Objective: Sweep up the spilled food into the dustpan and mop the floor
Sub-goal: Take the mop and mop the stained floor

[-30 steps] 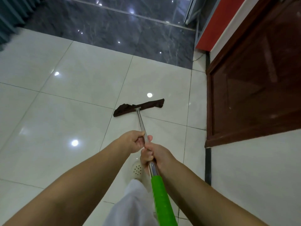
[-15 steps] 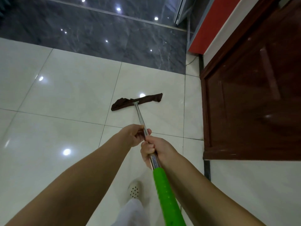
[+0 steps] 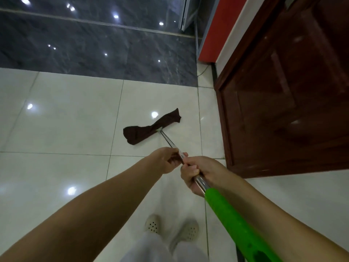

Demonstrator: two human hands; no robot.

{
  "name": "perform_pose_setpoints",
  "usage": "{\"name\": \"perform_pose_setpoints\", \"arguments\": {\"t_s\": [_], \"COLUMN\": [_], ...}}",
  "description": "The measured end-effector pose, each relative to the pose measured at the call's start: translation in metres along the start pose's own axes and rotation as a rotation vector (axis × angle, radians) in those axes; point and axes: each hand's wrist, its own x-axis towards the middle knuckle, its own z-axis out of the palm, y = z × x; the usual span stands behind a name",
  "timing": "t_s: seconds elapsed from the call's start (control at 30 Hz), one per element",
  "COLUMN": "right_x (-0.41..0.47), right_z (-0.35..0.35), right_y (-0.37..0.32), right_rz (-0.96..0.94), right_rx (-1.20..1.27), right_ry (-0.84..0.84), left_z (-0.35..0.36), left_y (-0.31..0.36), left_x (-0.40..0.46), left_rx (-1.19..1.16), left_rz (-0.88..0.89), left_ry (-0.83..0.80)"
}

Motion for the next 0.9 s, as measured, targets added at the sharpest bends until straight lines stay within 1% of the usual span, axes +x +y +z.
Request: {"name": "perform_pose_setpoints", "arguments": {"t_s": [0.07,0.17,0.3,0.4,0.53,0.63,0.73,0.9], "right_x": [-0.027,-0.033,-0.041,-0.042,-0.046,-0.043,-0.036,-0.020], "right_z": [-0.019,-0.026,-0.043,-0.052,-0.058,-0.053,-0.042,-0.017], "right_y": [-0.011,-0.015,-0.047,-0.082,-0.141,-0.183,-0.216,-0.247], "right_rz": [-0.031,0.018,0.040,0.075,0.136,0.185,0.220,0.186], "right_rx": [0.022,-0.011,-0.050,-0.112,-0.113,-0.209,-0.335,-0.502], "right_ry": [-0.004,0.045,0.059,0.012,-0.058,-0.045,-0.017,0.028], "left_z": [0.031,0.045,0.082,0.108,0.144,0.166,0.181,0.184], "left_y": [-0.013,-0.023,-0.027,-0.017,0.006,0.025,0.044,0.070], "left_x": [-0.014,-0.012,-0.006,0.006,0.027,0.041,0.054,0.072], "left_rx": [0.022,0.046,0.134,0.129,0.098,0.045,-0.067,-0.228], "left_rz": [-0.020,-0.028,-0.007,0.016,0.034,0.046,0.071,0.126], "left_ry": [-0.033,-0.050,-0.039,-0.020,0.008,0.025,0.021,0.025]}}
